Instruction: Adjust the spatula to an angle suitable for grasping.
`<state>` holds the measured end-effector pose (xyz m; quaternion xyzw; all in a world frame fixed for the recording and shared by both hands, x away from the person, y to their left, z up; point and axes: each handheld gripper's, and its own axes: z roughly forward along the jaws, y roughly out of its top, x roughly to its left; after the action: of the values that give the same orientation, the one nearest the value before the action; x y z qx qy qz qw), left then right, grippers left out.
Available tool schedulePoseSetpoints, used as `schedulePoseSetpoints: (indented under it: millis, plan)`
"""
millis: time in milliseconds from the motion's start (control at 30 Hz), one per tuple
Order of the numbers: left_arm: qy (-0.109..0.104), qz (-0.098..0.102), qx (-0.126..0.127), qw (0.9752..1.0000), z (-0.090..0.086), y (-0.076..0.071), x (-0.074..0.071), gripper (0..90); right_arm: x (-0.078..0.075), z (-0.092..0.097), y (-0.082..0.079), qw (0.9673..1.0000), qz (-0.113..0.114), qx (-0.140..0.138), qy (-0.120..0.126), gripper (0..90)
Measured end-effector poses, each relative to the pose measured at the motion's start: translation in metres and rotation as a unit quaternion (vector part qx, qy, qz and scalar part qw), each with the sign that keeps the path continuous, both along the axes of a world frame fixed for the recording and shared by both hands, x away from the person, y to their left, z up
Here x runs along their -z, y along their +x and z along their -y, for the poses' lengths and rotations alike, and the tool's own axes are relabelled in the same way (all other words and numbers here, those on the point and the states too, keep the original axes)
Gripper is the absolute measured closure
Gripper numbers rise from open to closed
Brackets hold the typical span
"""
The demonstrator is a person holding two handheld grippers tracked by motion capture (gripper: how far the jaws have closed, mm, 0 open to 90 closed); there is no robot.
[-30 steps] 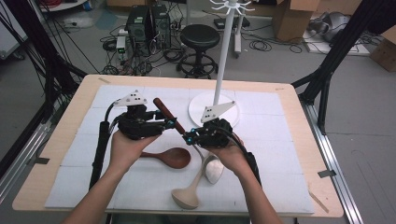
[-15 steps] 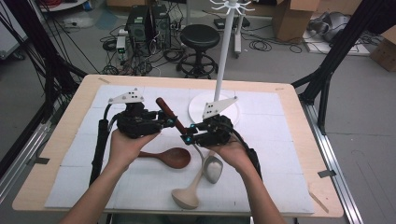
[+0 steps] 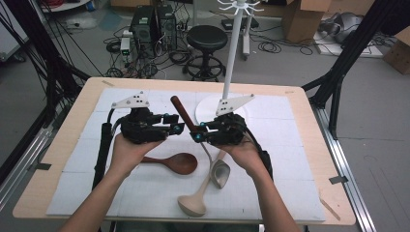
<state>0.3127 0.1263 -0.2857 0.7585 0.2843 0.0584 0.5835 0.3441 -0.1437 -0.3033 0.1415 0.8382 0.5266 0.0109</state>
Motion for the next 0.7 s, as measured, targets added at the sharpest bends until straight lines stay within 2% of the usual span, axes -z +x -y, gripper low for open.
schedulePoseSetpoints:
  millis: [300,700]
  plan:
    - [0.010,0.007,0.010,0.9999,0.009,-0.002,0.003,51.3,-0.025,0.016,-0.006,0.9995,0.016,0.022,0.014,73.9]
    - [0.023,0.018,0.026,0.9992,0.021,-0.004,0.006,49.7,-0.044,0.013,-0.010,0.9980,0.033,0.041,0.035,73.9]
